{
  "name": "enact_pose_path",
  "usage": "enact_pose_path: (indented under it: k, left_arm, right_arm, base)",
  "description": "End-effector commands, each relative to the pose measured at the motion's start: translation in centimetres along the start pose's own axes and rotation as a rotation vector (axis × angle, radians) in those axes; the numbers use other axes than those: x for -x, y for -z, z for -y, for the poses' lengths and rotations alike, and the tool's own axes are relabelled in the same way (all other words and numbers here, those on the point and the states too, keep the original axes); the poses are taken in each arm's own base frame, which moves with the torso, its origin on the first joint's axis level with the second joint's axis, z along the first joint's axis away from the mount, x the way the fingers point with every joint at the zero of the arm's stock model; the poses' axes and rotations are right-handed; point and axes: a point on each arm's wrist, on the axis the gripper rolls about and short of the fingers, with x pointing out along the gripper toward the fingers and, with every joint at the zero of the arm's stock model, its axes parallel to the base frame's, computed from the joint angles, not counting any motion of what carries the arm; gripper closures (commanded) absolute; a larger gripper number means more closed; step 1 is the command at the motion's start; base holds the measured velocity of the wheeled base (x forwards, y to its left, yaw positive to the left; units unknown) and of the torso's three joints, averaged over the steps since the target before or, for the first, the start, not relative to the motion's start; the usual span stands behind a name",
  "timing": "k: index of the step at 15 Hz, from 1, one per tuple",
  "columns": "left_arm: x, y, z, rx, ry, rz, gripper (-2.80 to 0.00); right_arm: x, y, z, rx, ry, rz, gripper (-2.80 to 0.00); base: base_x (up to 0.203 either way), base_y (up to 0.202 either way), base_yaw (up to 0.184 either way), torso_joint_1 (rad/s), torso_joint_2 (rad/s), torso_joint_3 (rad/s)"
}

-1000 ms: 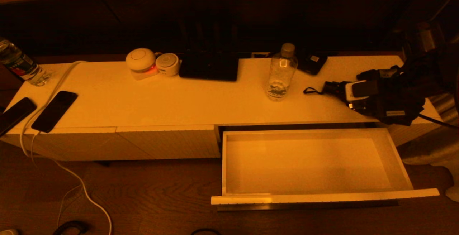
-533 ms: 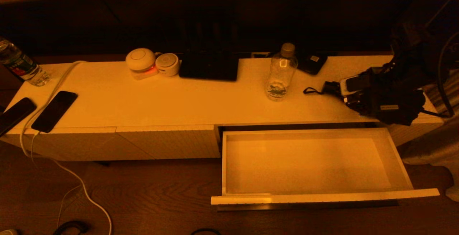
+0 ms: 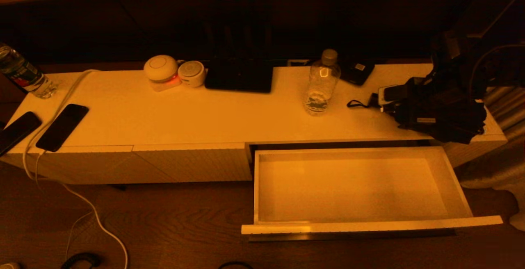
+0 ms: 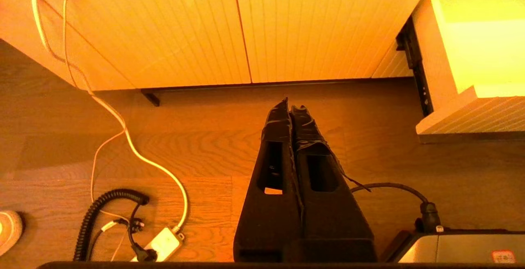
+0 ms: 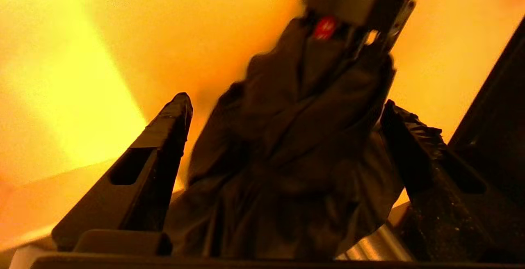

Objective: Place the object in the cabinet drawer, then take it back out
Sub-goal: Put the umbrella in the drawer

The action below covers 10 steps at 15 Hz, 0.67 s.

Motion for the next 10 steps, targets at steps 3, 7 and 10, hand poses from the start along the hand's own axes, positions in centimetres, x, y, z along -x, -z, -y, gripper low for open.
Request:
enact_pose_path:
  k: [3, 7, 10]
  left_arm:
    - [0.0, 0.0, 0.0, 0.0, 0.0, 0.0, 0.0]
    - [0.0, 0.0, 0.0, 0.0, 0.0, 0.0, 0.0]
    - [0.0, 0.0, 0.0, 0.0, 0.0, 0.0, 0.0]
  right_arm:
    - [-1.3, -0.2, 0.2, 0.003, 0.048, 0.006, -2.8]
    - [-1.7, -0.3, 0.8, -0.006, 0.121, 0.015, -2.8]
    - [-2.2, -0.4, 1.2, -0.025, 0.164, 0.023, -2.8]
  base:
    - [0.0, 0.0, 0.0, 0.0, 0.0, 0.0]
    - [0.0, 0.0, 0.0, 0.0, 0.0, 0.0]
    - [0.0, 0.0, 0.0, 0.0, 0.0, 0.0]
